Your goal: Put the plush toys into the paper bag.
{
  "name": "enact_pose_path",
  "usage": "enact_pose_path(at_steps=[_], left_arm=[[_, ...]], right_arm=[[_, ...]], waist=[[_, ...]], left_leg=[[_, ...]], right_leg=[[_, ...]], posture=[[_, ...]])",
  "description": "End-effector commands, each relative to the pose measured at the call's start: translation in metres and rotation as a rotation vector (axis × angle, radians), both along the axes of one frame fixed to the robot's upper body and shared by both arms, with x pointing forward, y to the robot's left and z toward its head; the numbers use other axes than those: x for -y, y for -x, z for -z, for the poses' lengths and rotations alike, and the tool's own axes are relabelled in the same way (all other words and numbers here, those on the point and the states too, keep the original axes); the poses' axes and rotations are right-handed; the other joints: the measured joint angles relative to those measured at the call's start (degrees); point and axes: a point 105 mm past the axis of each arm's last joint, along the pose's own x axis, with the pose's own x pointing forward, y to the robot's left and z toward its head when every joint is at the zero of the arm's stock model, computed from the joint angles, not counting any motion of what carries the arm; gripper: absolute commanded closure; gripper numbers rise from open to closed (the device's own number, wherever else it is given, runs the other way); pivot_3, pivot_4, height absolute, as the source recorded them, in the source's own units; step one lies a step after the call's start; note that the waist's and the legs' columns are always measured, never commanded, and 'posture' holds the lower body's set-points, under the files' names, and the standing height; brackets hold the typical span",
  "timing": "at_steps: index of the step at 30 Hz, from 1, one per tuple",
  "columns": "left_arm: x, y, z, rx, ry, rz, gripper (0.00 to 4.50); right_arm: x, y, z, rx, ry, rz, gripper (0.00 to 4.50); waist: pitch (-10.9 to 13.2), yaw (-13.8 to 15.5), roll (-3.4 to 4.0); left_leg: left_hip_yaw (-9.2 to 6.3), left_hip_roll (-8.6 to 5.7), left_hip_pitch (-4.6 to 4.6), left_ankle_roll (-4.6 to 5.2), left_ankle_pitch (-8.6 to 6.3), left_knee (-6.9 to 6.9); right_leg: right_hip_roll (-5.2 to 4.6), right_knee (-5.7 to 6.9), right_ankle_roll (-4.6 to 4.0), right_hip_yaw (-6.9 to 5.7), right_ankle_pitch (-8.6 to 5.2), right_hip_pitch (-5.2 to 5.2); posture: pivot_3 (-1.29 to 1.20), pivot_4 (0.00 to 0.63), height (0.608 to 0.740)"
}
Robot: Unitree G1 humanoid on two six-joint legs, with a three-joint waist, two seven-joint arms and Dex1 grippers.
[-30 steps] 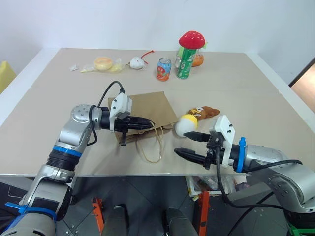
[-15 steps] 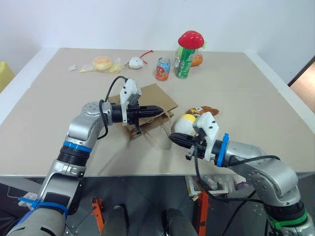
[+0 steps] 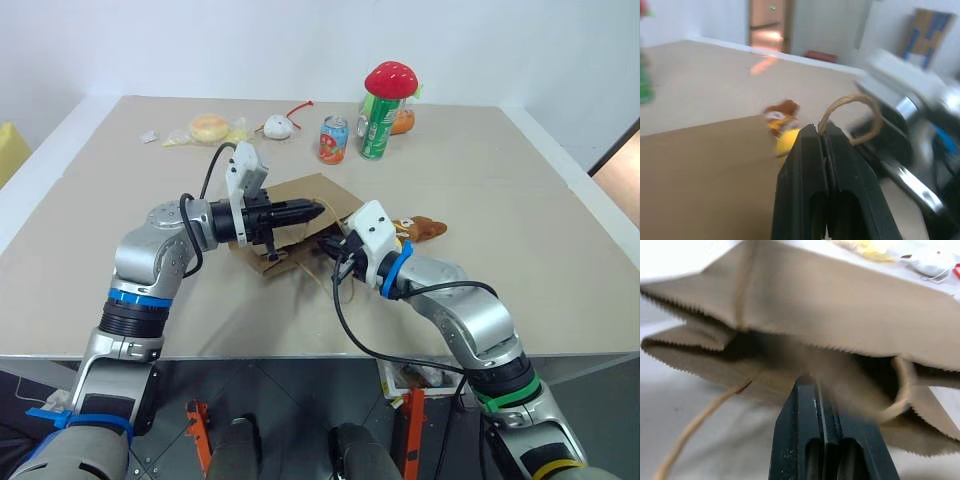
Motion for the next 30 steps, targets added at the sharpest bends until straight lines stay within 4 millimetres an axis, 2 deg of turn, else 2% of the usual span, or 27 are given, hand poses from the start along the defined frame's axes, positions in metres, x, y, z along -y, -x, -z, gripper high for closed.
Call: enact_pose_path(at_steps=[1, 8, 13, 19, 25, 30], left_arm=[[-0.006, -0.009, -0.024, 0.007, 0.089, -0.077, 4.50], [-0.005, -0.004, -0.024, -0.030, 0.109, -0.054, 4.50], [-0.002, -0.001, -0.022, -0.047, 0.112, -0.033, 4.50], [-0.001, -0.002, -0.023, -0.059, 0.134, -0.039, 4.50], [-0.003, -0.008, -0.040, -0.093, 0.242, -0.076, 4.50], [-0.011, -0.016, -0.064, -0.102, 0.373, -0.127, 4.50]], right_arm=[[0.000, -0.005, -0.012, 0.067, -0.006, 0.010, 4.48], [-0.013, -0.021, -0.017, 0.126, -0.025, 0.079, 4.48], [-0.020, -0.033, -0.013, 0.122, -0.050, 0.126, 4.48], [-0.027, -0.038, -0.003, 0.094, -0.051, 0.145, 4.48], [-0.021, -0.049, 0.011, 0.025, -0.045, 0.231, 4.48], [-0.019, -0.051, 0.025, -0.039, -0.024, 0.272, 4.48]], waist=[[0.0, 0.0, 0.00], [0.0, -0.3, 0.00], [0.0, -0.6, 0.00], [0.0, -0.6, 0.00], [0.0, -0.6, 0.00], [0.0, -0.6, 0.00]], left_leg=[[-0.01, 0.00, 0.00, 0.01, 0.00, 0.00], [-0.03, 0.02, 0.02, 0.00, 0.01, -0.01], [-0.04, 0.01, 0.02, 0.00, 0.01, -0.01], [-0.04, 0.01, 0.01, 0.00, 0.00, -0.03], [-0.04, 0.02, 0.01, 0.00, 0.00, -0.03], [-0.06, 0.01, 0.01, 0.00, 0.00, -0.04]], right_leg=[[0.01, 0.00, 0.00, 0.00, 0.02, 0.00], [0.05, 0.01, -0.04, -0.01, 0.13, -0.06], [0.04, 0.02, 0.07, -0.01, 0.13, -0.03], [0.04, 0.02, 0.07, -0.01, 0.13, -0.03], [0.04, 0.02, 0.06, -0.01, 0.13, -0.04], [0.05, 0.02, 0.05, -0.02, 0.14, -0.05]], posture=[[0.00, 0.150, 0.740], [0.00, 0.150, 0.740], [0.00, 0.150, 0.740], [0.00, 0.150, 0.740], [0.00, 0.150, 0.740], [0.00, 0.150, 0.740]])
